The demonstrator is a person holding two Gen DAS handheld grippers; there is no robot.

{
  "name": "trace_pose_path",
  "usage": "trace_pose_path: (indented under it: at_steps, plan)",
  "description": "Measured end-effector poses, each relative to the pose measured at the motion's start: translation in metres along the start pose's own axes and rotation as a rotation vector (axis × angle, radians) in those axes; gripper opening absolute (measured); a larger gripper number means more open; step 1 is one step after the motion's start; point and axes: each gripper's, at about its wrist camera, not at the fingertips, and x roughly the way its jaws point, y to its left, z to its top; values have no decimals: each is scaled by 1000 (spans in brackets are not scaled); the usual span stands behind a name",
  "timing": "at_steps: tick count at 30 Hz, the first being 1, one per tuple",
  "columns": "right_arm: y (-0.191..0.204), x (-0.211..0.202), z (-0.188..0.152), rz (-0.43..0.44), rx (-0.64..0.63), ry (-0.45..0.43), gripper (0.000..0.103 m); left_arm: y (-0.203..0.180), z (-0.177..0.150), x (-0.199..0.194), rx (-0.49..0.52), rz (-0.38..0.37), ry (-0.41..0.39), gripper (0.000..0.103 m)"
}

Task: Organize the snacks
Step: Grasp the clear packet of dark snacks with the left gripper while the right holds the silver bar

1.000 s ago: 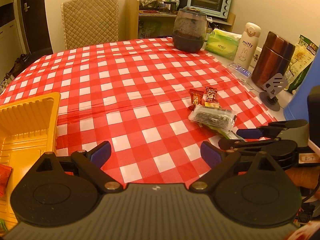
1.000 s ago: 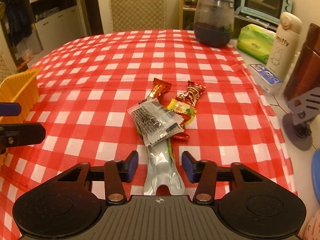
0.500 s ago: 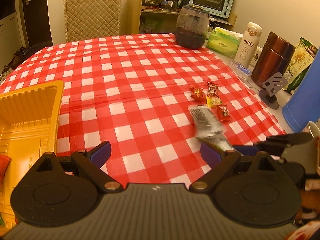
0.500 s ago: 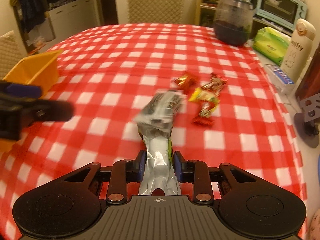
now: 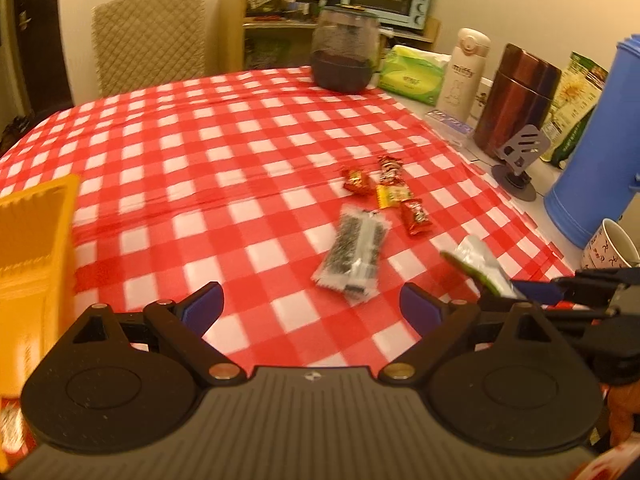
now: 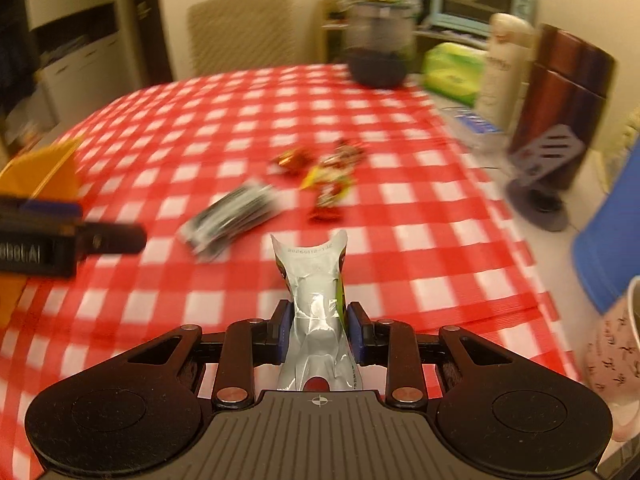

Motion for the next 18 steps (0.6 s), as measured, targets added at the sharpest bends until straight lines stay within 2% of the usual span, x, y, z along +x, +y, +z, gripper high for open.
trace_pose_path:
  at_steps: [9,15,18]
  plan:
    - [-24,3,19,-51,133,-46,30,-24,10,49,129,-41,-18,76]
    - [-31,4,22,-55,180,-46,30,-32,14,76,159,-45,-5,63]
    - [-31,4,22,-55,187,-50,30,-33,15,85,169,-40,7,52]
